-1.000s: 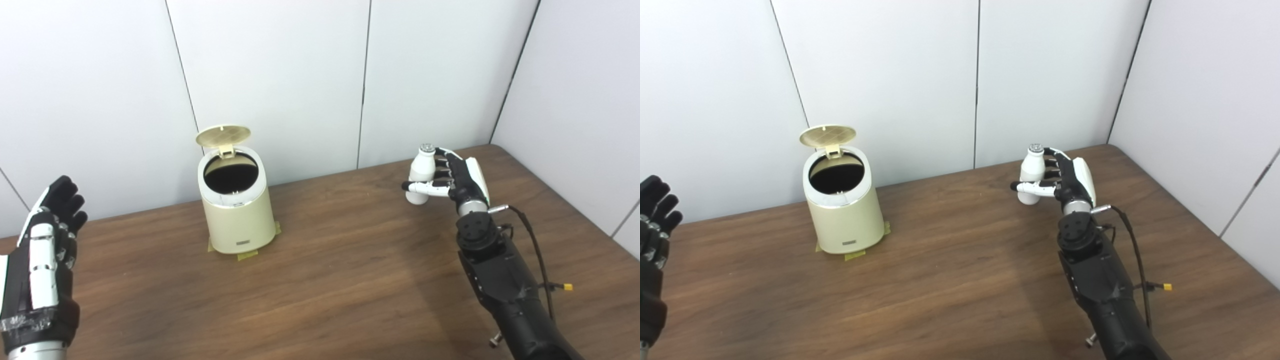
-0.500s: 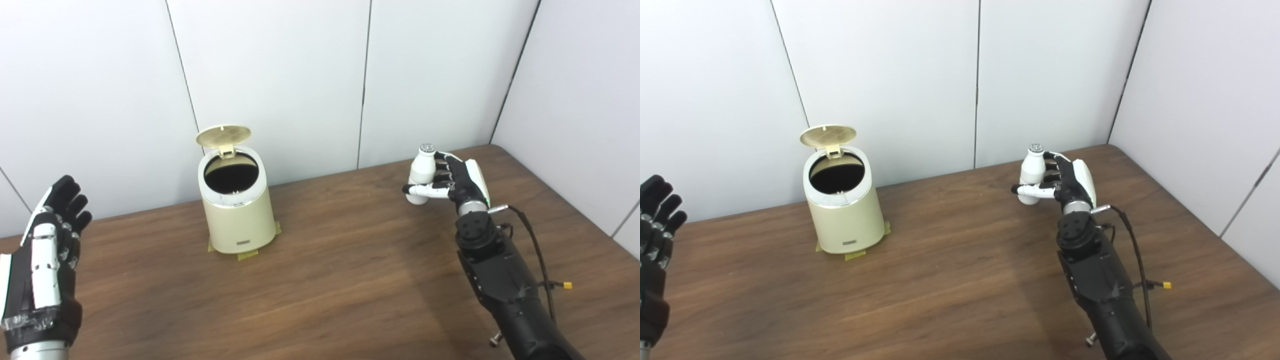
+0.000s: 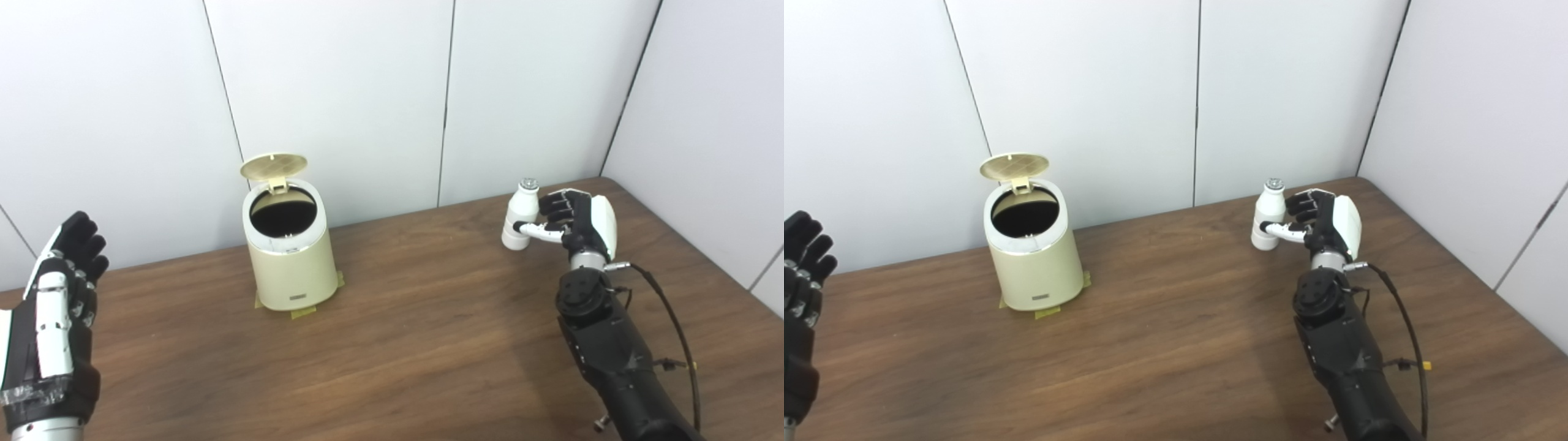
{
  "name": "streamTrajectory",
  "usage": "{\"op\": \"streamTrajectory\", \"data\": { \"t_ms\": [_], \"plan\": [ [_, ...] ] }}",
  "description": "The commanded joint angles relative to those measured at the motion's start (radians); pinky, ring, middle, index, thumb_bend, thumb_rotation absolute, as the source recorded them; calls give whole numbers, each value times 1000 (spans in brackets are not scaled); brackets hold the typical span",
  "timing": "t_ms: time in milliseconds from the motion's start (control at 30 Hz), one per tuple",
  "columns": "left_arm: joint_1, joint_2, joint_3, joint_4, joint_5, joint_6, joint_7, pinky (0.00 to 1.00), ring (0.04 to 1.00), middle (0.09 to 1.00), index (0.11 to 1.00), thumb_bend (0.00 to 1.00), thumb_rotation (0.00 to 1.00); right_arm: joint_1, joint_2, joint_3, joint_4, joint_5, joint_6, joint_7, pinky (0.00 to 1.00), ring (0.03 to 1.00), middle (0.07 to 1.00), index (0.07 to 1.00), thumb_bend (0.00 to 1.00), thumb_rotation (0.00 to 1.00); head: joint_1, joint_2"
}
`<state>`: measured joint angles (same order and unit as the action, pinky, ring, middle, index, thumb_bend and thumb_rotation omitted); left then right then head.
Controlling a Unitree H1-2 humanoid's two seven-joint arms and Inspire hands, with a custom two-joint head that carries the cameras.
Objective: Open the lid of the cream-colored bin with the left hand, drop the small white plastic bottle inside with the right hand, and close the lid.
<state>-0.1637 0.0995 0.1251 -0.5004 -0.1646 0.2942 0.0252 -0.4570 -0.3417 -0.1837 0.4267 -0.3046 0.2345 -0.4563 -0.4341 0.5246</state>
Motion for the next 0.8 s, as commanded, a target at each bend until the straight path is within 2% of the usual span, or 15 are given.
{"op": "streamTrajectory", "data": {
  "t_ms": [0,133,367,500,700,767],
  "plan": [
    [-34,1,-2,-33,-3,-18,-4,946,944,936,923,155,961,-47,-15,-17,-19,9,-37,-18,401,496,523,459,524,0,-1,1],
    [-33,3,-4,-30,-7,-22,-8,956,947,943,930,150,968,-47,-9,-32,-17,35,-49,-11,434,537,505,471,526,0,-1,1],
    [-35,0,-7,-25,-3,-26,-6,958,949,947,933,136,977,-48,-7,-40,-18,57,-35,-1,371,458,505,470,527,0,1,-1],
    [-36,0,-8,-28,-3,-22,-5,956,947,947,936,128,979,-45,-9,-35,-26,54,-24,2,368,462,506,469,527,0,1,-1],
    [-35,3,-7,-29,-6,-21,-7,975,953,951,942,130,982,-41,-9,-33,-34,53,-10,6,418,520,531,458,524,0,1,3],
    [-34,3,-6,-32,-6,-17,-6,975,954,951,941,131,982,-40,-6,-34,-37,52,-3,5,405,505,530,460,525,0,2,5]
  ]
}}
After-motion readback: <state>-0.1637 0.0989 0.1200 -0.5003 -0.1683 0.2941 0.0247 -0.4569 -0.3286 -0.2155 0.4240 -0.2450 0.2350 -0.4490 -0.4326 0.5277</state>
